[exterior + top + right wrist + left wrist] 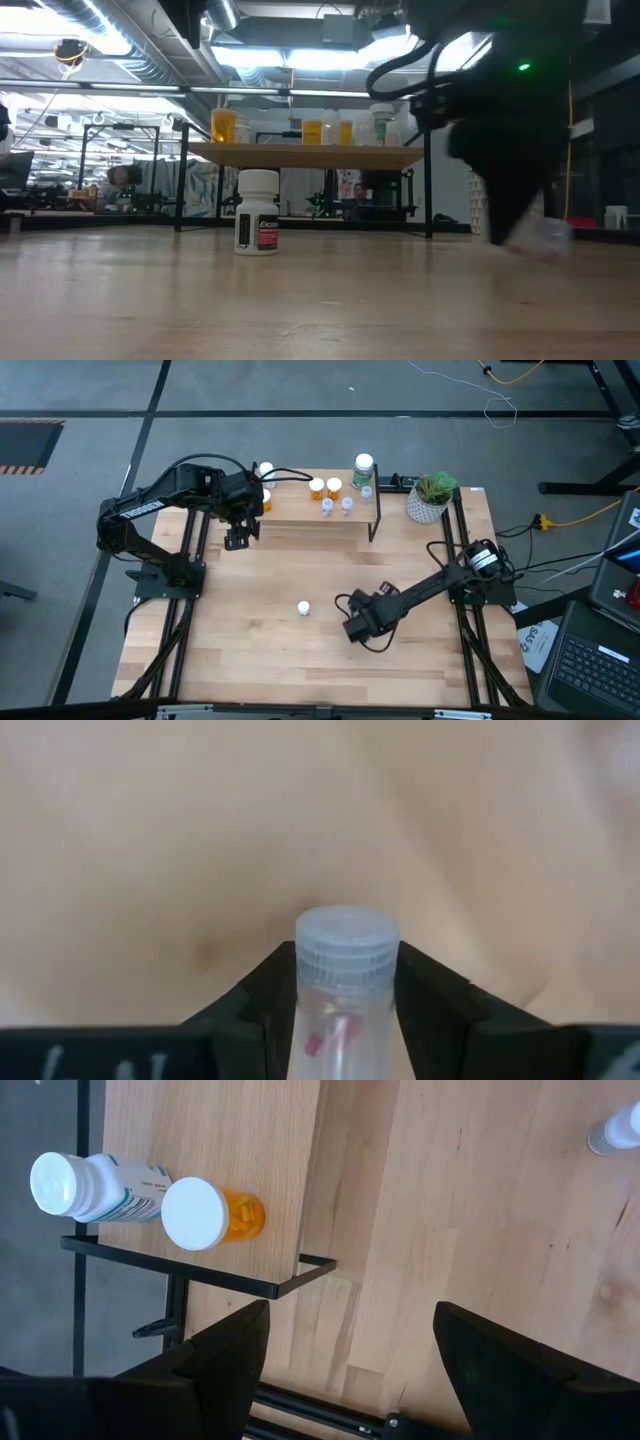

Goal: Pick and place medicine bottles onto shelf by color
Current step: Put the transparent medicine bottle on the shelf

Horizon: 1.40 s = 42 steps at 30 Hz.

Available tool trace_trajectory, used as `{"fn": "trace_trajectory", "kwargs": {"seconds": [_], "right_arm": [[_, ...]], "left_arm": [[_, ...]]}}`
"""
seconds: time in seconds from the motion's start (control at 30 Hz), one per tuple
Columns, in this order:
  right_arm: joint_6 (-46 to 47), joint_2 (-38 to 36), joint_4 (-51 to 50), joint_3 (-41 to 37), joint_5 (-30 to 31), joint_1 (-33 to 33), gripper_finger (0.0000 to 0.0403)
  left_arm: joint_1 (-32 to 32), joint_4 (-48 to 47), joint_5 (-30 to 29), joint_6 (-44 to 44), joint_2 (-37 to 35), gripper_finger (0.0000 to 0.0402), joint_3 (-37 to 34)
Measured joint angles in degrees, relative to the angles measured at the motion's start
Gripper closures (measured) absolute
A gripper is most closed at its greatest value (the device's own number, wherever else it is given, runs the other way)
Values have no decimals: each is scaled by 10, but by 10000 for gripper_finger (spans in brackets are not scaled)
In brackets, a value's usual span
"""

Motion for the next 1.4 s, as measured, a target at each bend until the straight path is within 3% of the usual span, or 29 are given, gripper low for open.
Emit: {"fn": "trace_trajectory", "kwargs": {"seconds": [0.1, 0.37, 0.53, 0.67, 0.87, 0.93, 1.03, 1.2, 1.4], "right_arm": [[7, 0, -1, 9, 85, -10, 263], [15, -36, 0, 45, 398, -38, 263], [-7, -81, 5, 45, 482, -70, 264], [-104, -99, 92, 45, 460, -105, 264], [-382, -94, 397, 45, 279, -167, 264], [-435, -91, 470, 45, 253, -186, 264], [-497, -86, 555, 45, 243, -209, 264], [-553, -55, 674, 45, 175, -241, 264], [-578, -4, 745, 44, 176, -264, 264]], "left_arm": [[0, 0, 0, 0, 0, 123, 0], [0, 0, 0, 0, 0, 123, 0], [0, 0, -2, 16, 0, 123, 0], [0, 0, -4, 30, 0, 123, 0], [0, 8, -4, 37, 0, 123, 0], [0, 7, -4, 41, 0, 123, 0], [0, 2, -4, 41, 0, 123, 0], [0, -10, -5, 41, 0, 123, 0], [0, -10, -5, 41, 0, 123, 0]]}}
